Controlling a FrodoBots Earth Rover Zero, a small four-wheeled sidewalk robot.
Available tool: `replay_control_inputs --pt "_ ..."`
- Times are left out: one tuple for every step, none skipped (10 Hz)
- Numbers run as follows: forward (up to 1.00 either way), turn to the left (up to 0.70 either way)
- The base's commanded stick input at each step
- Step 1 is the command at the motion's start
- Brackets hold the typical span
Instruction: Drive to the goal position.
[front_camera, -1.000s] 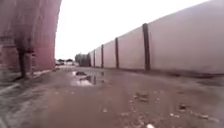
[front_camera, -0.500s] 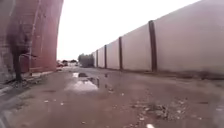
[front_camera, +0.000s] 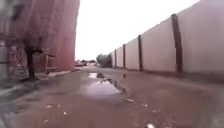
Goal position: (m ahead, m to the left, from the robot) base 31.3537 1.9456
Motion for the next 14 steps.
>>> replay_control_inputs --pt "1.0 0.27" --pt "1.0 0.27" --pt "1.0 0.27" --pt "1.0 0.27" --pt "1.0 0.27" --pt "1.0 0.16" --pt "1.0 0.02" --pt "1.0 0.0" --pt "1.0 0.02" --pt "1.0 0.19" --pt "1.0 0.27" --pt "1.0 0.27" --pt "1.0 0.27" --pt "1.0 0.25"
